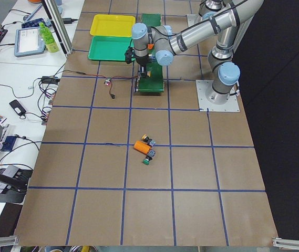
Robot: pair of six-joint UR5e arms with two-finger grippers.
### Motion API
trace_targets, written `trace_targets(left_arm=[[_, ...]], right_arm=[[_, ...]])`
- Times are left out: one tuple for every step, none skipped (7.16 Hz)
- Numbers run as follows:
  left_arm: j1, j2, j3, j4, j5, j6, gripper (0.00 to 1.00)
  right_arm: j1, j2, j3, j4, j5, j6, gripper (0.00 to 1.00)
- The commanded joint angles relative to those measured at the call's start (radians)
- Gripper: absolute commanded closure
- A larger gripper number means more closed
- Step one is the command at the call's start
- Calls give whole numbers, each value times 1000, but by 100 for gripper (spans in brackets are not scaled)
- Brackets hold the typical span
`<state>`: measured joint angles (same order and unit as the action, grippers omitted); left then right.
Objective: Sort buttons by color to trays
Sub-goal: 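Place the yellow button on the belt and release with the left gripper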
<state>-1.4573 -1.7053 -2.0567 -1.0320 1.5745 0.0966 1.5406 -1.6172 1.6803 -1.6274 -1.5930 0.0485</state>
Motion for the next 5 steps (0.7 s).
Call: trace_targets(left_arm=[[-3,19,-43,43,-1,-24,0],[-3,30,-33,27,4,-24,0],[9,36,-25,27,4,-24,0],[40,36,24,-5,8,-21,0],[131,21,117,-146,10,3,0]], right_arm=[[-4,-3,15,-2,1,1,0],[-7,-1,18,0,-4,-1,0],[-8,-1,24,0,-7,1,0],[-8,-1,24,0,-5,1,0],[-8,-1,24,-2,-5,1,0]])
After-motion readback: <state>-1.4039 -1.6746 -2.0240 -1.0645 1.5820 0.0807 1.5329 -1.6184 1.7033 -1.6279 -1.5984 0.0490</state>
